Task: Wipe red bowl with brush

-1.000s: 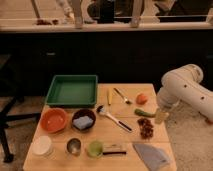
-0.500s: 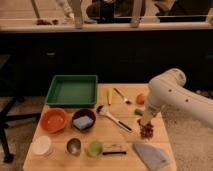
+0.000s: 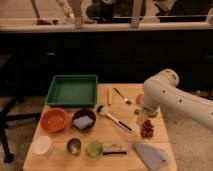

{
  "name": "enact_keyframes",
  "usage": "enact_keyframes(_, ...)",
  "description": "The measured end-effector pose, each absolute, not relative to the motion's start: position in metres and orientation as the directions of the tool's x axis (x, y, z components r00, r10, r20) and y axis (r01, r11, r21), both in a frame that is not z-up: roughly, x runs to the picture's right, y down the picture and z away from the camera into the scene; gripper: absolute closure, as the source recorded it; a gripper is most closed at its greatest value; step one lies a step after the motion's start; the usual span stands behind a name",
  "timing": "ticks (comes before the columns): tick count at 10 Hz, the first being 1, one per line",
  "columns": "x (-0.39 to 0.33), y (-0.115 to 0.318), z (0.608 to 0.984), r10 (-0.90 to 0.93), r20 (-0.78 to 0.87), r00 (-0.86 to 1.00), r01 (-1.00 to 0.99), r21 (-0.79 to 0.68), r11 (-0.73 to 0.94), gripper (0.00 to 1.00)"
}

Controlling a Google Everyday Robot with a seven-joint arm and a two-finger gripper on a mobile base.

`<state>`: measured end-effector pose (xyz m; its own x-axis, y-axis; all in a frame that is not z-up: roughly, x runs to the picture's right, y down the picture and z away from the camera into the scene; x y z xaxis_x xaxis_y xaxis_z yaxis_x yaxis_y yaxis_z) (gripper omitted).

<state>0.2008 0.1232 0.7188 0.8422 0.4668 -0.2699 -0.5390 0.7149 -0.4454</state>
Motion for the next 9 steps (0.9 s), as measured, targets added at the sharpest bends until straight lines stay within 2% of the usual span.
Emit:
enact_keyframes(2,0.203,0.123,0.719,0.492,-0.262,0.83,-0.556,-0.449,0.699,0.2)
enact_keyframes(6,0.197,0.15,0.724,0.722,-0.205,0.661,-0.702,-0.508,0.499,0.2)
enact_keyframes(9,0.17,0.175,0.736,0.718,-0.209,0.664,-0.696,-0.525,0.49,0.2)
